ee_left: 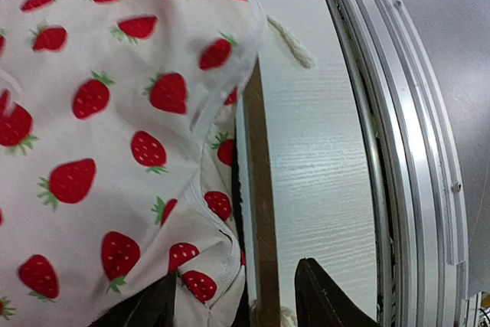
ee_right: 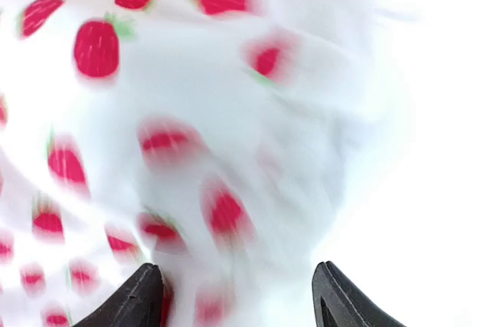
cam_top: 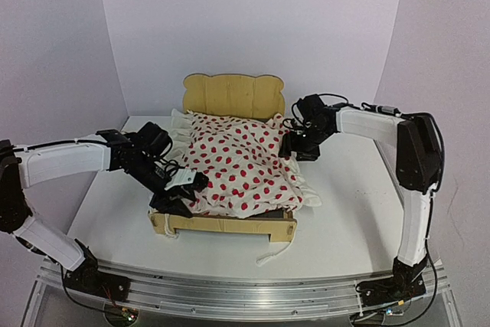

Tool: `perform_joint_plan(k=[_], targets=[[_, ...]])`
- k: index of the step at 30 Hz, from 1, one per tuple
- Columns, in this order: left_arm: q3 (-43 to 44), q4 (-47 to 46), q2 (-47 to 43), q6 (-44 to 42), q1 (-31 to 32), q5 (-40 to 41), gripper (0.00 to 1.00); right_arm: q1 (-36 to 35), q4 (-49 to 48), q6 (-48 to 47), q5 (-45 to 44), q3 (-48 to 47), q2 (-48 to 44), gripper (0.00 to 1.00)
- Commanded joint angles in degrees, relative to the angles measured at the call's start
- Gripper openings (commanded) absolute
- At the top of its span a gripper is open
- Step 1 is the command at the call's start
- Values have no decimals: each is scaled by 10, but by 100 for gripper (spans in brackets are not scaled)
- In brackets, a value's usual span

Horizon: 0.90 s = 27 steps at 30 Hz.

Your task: Set up the pet bed

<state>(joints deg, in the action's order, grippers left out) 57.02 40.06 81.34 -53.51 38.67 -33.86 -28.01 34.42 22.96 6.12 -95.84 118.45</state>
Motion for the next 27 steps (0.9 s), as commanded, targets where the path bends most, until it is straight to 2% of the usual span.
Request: perform_joint_plan(k=[1, 5, 8, 11, 14, 17, 22, 27], targets=[[92, 15, -4, 49, -21, -28, 58, 25, 26, -21, -62, 60, -155, 70], [155, 56, 5, 40, -77, -73, 65, 27, 53, -1, -90, 120, -226, 70], [191, 72, 24, 12, -149, -83, 67, 24, 58, 31, -55, 163, -264, 67], [207, 50, 56, 10, -200, -67, 67, -16, 58, 27, -28, 181, -277, 66], [204, -42, 96, 91, -227, 23, 64, -71, 76, 21, -17, 183, -279, 66], [211, -77, 139, 135, -250, 60, 61, -104, 89, 65, -19, 212, -291, 66], [191, -109, 171, 139, -292, 48, 58, -143, 84, 118, -31, 267, -285, 66], [171, -118, 183, 105, -334, 35, 54, -144, 76, 146, -53, 259, -231, 65]])
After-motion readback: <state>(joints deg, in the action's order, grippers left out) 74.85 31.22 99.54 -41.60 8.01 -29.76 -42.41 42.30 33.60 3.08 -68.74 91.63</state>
